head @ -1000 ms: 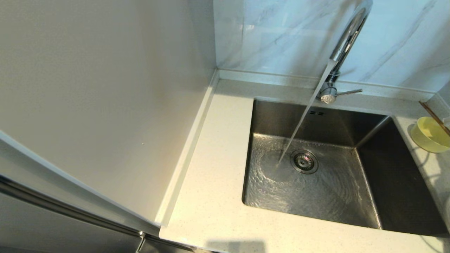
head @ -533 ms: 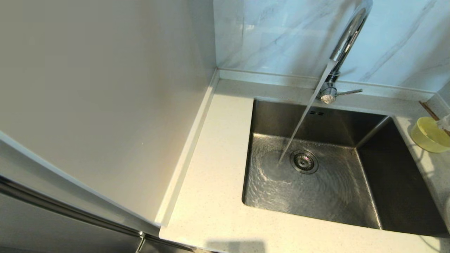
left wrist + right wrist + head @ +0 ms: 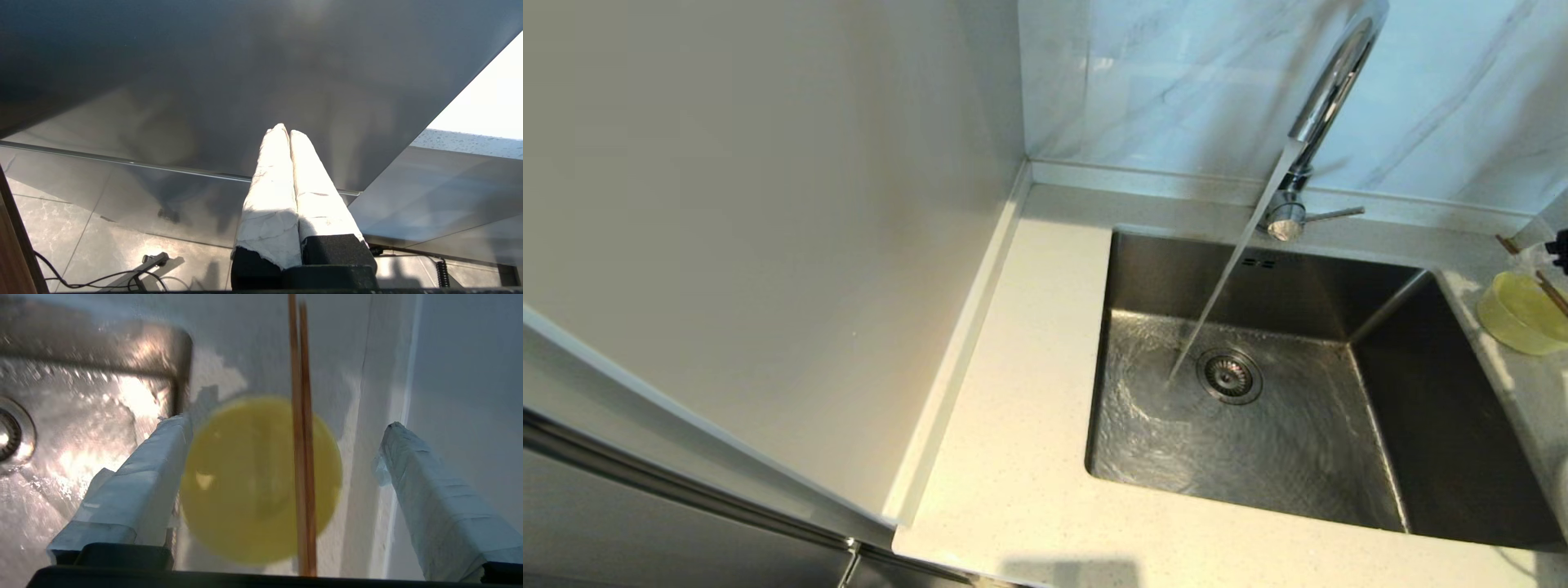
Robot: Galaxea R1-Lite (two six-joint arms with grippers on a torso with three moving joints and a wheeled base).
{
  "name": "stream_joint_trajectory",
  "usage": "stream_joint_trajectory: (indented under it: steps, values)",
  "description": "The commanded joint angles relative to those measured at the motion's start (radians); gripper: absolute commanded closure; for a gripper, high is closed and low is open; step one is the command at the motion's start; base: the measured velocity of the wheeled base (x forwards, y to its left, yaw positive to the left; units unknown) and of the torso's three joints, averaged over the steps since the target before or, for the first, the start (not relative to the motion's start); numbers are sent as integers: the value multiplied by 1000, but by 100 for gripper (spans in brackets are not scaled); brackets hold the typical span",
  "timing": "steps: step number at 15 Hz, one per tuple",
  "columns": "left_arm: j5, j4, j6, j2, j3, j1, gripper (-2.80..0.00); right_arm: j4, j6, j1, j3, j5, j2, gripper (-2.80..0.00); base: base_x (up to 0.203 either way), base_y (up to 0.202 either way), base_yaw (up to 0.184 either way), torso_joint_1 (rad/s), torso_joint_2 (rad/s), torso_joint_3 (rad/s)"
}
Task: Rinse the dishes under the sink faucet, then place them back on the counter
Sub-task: Pick up the chopsticks
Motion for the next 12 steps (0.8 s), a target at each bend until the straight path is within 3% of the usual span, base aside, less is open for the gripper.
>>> stream_joint_trajectory:
  steps: [1, 4, 7, 10, 12]
  values:
    - [1, 0, 0, 0, 0, 0, 0, -16, 8, 26, 1, -8, -1, -280, 0, 0, 0, 0, 0, 0]
    - [0, 0, 0, 0, 0, 0, 0, -51, 14, 74, 2, -76, 29, -280, 0, 0, 0, 0, 0, 0]
    - [0, 0, 0, 0, 0, 0, 0, -52, 29, 70, 2, -78, 2, -280, 0, 0, 0, 0, 0, 0]
    - [0, 0, 0, 0, 0, 0, 0, 58, 20, 20, 1, -66, -54, -280, 0, 0, 0, 0, 0, 0]
    - [1, 0, 0, 0, 0, 0, 0, 115, -39, -28, 1, -65, -68, -280, 0, 0, 0, 0, 0, 0]
